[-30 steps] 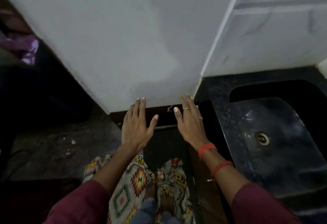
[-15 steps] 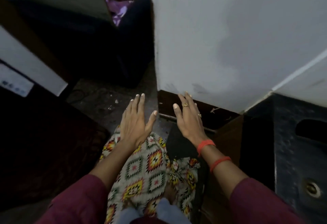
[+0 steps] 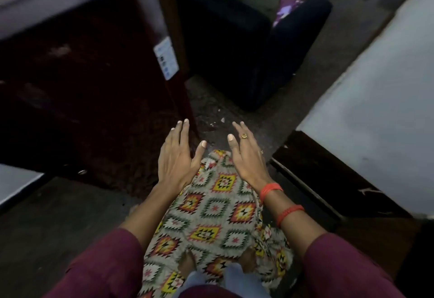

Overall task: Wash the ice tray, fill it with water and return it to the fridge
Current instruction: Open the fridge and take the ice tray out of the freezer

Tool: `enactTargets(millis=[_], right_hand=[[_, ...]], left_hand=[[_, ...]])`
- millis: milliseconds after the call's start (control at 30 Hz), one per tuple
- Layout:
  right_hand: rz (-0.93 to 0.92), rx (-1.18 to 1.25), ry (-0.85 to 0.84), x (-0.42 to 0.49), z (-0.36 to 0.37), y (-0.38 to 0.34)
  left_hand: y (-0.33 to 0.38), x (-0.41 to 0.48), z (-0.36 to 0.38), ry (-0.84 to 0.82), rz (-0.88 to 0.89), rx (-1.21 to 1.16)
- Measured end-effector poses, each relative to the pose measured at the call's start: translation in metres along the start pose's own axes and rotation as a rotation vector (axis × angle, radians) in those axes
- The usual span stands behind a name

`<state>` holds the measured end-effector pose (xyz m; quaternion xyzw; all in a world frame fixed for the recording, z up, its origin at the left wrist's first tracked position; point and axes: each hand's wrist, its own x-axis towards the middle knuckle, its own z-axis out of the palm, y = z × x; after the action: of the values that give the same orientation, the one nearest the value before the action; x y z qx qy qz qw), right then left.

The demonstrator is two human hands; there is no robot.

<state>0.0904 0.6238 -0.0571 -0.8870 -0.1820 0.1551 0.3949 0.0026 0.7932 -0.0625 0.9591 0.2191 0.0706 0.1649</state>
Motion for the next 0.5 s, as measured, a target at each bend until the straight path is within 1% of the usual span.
enactTargets(millis=[333, 500], right_hand=[[-0.218, 0.048, -0.254, 0.013, 0.122, -0.118], [-0.316, 0.074, -0.355, 0.008, 0.179, -0.176]], left_hand=[[-0.136, -0.036, -0.080, 0.208, -0.252, 0.033], [-0.187, -0.058, -0.128, 0.329, -0.315, 0.091]])
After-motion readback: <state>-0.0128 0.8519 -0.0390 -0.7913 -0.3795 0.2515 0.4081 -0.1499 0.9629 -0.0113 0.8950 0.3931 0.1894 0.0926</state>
